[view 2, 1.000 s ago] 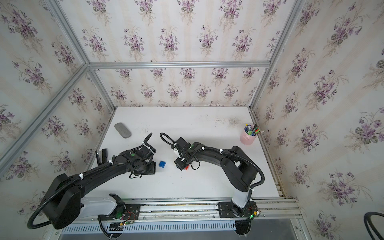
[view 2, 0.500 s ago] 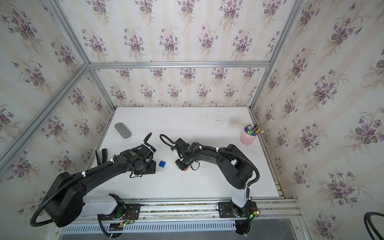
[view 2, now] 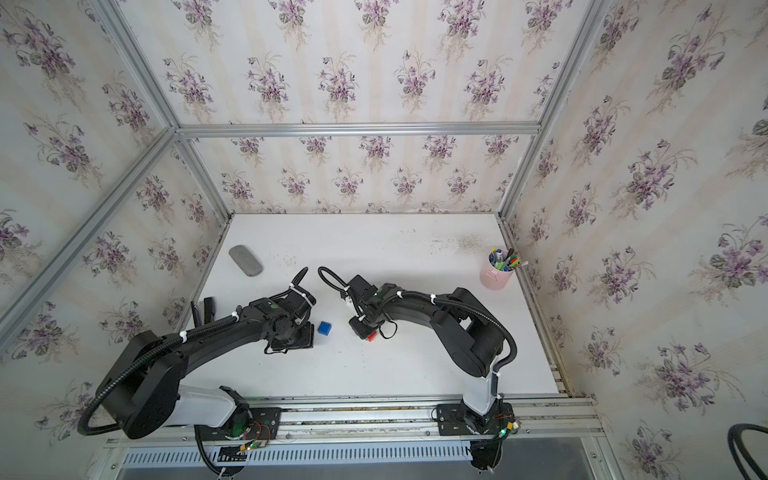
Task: Assemble the letter y with lego
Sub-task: Pick up the lego brick from the center of the board.
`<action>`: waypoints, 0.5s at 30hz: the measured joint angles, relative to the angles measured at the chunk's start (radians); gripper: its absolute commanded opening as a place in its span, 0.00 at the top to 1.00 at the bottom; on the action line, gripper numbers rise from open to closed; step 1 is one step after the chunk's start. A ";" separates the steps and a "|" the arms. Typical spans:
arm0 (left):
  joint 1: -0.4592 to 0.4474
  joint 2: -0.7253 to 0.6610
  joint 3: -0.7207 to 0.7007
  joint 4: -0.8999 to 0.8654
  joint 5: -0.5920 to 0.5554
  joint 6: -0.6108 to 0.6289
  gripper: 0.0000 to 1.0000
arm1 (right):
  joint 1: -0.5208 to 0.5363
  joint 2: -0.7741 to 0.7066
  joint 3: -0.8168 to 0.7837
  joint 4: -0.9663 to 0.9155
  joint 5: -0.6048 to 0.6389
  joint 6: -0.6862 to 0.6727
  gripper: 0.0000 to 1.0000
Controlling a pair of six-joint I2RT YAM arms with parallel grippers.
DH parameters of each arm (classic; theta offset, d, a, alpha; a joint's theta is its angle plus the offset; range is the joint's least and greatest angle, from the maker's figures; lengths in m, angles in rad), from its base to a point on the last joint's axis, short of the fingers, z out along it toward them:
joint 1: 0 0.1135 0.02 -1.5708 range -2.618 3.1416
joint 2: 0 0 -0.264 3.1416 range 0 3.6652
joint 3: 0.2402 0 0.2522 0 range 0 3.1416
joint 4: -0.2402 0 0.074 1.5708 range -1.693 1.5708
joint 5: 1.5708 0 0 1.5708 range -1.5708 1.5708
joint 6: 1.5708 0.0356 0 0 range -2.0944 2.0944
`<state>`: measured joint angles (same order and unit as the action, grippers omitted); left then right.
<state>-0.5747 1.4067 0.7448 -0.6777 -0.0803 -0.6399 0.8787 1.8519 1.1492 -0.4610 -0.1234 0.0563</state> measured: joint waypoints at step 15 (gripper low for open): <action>0.000 0.105 0.043 0.020 -0.030 0.000 0.33 | 0.005 -0.045 -0.019 0.012 -0.001 0.007 0.72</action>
<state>-0.5751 1.5116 0.7883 -0.6579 -0.1104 -0.6399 0.8837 1.8065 1.1305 -0.4488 -0.1242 0.0631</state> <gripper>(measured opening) 0.674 0.329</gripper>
